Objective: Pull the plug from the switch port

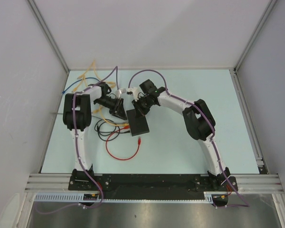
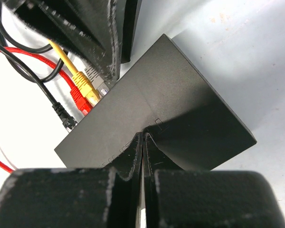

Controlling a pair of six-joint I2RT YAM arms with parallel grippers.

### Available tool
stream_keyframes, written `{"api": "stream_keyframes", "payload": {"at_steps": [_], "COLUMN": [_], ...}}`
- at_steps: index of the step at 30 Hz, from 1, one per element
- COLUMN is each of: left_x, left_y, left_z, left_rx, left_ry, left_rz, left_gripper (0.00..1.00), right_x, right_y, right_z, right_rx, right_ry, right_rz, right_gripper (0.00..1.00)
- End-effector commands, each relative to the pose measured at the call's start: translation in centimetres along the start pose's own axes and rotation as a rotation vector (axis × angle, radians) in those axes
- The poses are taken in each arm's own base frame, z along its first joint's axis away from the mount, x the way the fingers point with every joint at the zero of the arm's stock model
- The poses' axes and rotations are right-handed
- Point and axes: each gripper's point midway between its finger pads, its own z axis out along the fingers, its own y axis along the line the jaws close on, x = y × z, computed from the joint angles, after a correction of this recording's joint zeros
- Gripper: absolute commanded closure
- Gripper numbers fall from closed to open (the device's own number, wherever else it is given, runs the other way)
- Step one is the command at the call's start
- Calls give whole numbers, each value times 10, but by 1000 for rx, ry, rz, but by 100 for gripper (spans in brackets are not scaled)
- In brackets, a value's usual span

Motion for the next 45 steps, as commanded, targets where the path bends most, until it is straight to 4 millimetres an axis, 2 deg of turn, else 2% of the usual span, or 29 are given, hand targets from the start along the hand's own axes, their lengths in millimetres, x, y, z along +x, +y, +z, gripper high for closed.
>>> {"api": "stream_keyframes", "payload": {"at_steps": [1, 6, 11, 18, 24, 31, 37, 45], "left_x": [-1, 11, 13, 26, 32, 30, 27, 26], "left_y": [1, 0, -2, -12, -13, -13, -9, -16], "left_z": [4, 12, 18, 30, 32, 33, 34, 35], "left_rx": [64, 68, 84, 123, 151, 156, 129, 173], "left_ry": [-3, 36, 58, 137, 168, 157, 137, 136], "left_rz": [24, 46, 46, 55, 18, 7, 1, -46], "left_gripper": [69, 72, 73, 74, 66, 65, 74, 97], "right_x": [4, 4, 4, 5, 5, 4, 4, 5], "right_y": [-7, -8, -7, -7, -7, -8, -9, -10], "right_z": [-2, -1, -1, -2, -1, -1, -2, -2], "right_rx": [43, 47, 49, 52, 55, 59, 63, 63], "right_ry": [13, 12, 13, 15, 15, 15, 12, 15], "right_rz": [0, -2, -3, -5, -7, -9, -6, -2], "right_gripper": [100, 100, 100, 100, 100, 100, 100, 100]}}
